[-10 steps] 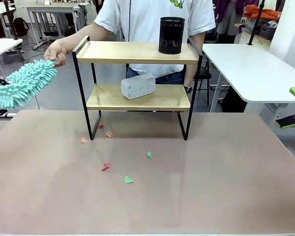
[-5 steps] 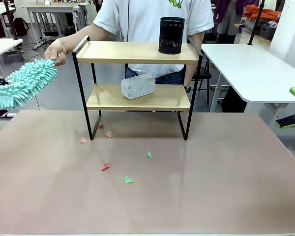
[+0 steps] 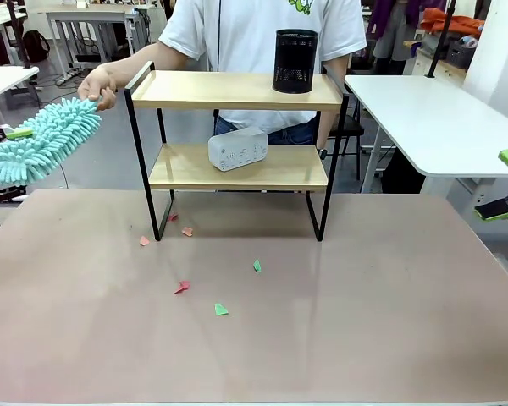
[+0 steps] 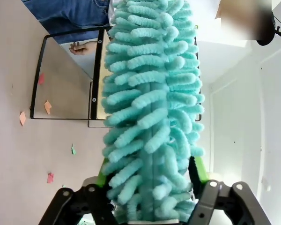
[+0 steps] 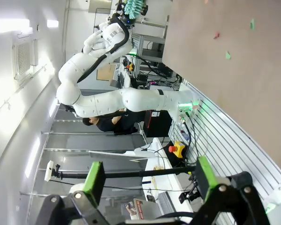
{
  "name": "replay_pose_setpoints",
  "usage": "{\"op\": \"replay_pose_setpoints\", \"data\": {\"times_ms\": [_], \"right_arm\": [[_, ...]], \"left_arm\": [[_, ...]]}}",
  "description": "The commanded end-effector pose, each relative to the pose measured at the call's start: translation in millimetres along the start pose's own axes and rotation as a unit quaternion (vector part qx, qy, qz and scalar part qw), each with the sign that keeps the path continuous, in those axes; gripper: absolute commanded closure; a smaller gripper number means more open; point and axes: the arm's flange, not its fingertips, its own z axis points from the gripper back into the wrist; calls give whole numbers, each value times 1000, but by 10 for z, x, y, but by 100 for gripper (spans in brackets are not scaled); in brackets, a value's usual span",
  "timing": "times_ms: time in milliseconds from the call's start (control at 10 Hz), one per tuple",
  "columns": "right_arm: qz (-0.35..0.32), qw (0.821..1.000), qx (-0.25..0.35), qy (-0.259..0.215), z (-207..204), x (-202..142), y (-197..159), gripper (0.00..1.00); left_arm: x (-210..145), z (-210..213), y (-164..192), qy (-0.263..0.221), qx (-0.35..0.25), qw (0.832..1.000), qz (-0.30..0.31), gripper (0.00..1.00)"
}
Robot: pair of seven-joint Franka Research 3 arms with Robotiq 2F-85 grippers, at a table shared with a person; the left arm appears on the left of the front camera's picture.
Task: Clean the shelf.
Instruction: Hand the Duster back to the human.
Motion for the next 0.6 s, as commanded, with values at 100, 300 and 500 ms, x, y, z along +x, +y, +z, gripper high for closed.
{"op": "replay_pose_setpoints", "data": {"times_ms": [100,300,500], "right_arm": [[11,1000,-5,9,54,-2,-10,0],[11,1000,-5,9,54,-2,-10,0],[0,1000,0,0,1,1,-1,0]], "left_arm": [[-117,37,-111,38,-25,999,-17,0],[-357,50,-359,65,-44,995,-56,0],[-804,13,-750,151,-86,980,-98,0]]}}
